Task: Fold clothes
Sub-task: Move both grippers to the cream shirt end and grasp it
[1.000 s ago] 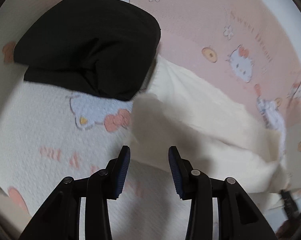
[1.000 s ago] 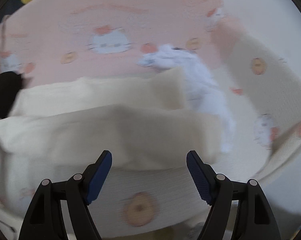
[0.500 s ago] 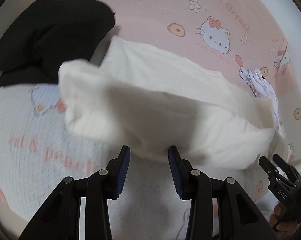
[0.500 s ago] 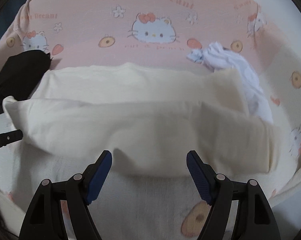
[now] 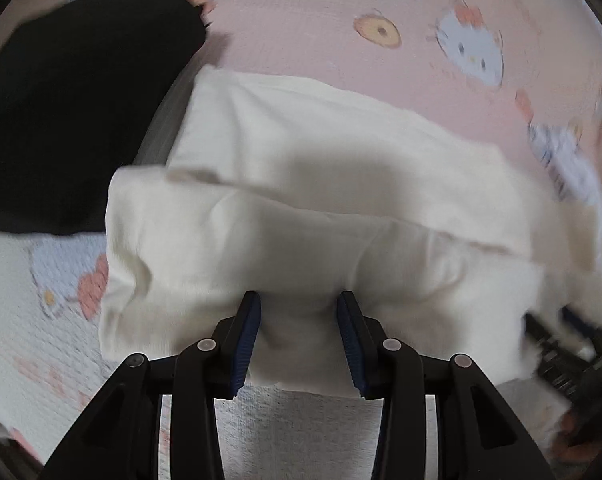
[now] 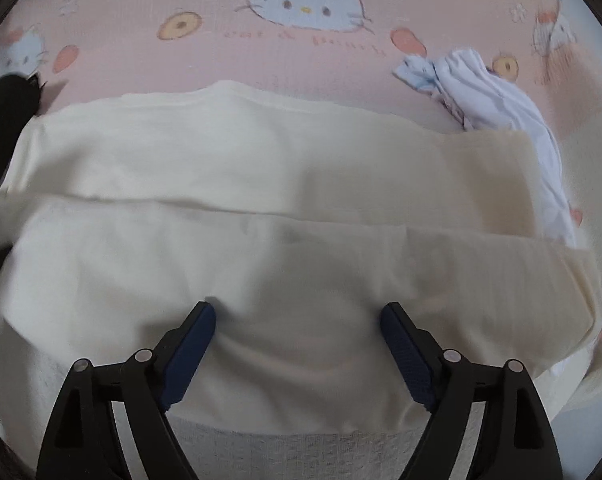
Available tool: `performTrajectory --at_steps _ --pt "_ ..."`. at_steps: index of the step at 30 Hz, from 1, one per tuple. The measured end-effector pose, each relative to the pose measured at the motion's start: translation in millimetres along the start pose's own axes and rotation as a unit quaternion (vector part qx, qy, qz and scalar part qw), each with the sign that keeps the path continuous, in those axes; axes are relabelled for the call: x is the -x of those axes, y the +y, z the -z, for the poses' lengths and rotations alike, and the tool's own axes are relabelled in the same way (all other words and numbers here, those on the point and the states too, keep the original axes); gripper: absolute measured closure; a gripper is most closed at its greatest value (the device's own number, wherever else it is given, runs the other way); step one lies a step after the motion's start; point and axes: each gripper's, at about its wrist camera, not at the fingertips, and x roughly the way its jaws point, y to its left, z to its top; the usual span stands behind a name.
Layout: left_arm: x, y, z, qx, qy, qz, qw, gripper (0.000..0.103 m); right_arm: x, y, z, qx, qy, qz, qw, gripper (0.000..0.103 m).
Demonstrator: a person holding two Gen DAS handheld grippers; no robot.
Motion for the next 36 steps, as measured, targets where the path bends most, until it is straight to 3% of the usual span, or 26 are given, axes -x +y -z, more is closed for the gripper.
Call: performTrajectory --at_steps 2,5,7,8,12,14,16,20,25,30,33,35,36 --pt "2 -6 7 -0.013 -0.016 -0.019 0.9996 0.065 0 -3 0 -0.001 0.0 -0.01 1.0 0.016" --pt "12 7 16 0.027 -0.029 0.01 0.9991 0.066 8 -9 6 0.008 -0.012 -0.03 0.999 0.016" --pt "19 23 22 0.076 -0.031 0.065 0.9945 0.066 21 -21 13 0.003 -0.029 -0.044 0.999 0.016" --pt "23 35 27 0.112 -0.028 0.108 0.9874 0.065 30 -29 17 -0.002 -0.04 -0.05 0.998 0.016" --pt "34 67 48 0.198 -0.024 0.192 0.9609 0.054 65 -62 32 -0.026 -0.086 -0.076 0.993 0.016" --pt "40 78 57 0.242 -0.041 0.213 0.9459 0.039 78 -82 38 -0.042 -0.096 -0.08 0.991 0.016" --pt "41 85 64 0.269 -0.045 0.22 0.9364 0.033 83 -105 45 -0.06 -0.098 -0.074 0.991 0.016" --pt "33 92 70 0.31 -0.033 0.222 0.9239 0.033 76 -146 64 -0.125 -0.091 -0.079 0.985 0.016" --pt "34 85 79 0.297 -0.029 0.198 0.9335 0.033 60 -189 93 -0.239 -0.089 -0.155 0.954 0.016" --pt "34 79 87 0.317 -0.027 0.215 0.9234 0.033 47 -207 106 -0.302 -0.076 -0.211 0.927 0.016" --pt "32 74 91 0.338 -0.018 0.248 0.9079 0.033 41 -217 113 -0.337 -0.072 -0.236 0.909 0.016" --pt "32 70 98 0.352 -0.017 0.262 0.8984 0.033 33 -227 123 -0.38 -0.065 -0.254 0.887 0.016" --pt "32 68 98 0.354 -0.018 0.26 0.898 0.033 30 -232 127 -0.4 -0.061 -0.263 0.876 0.016"
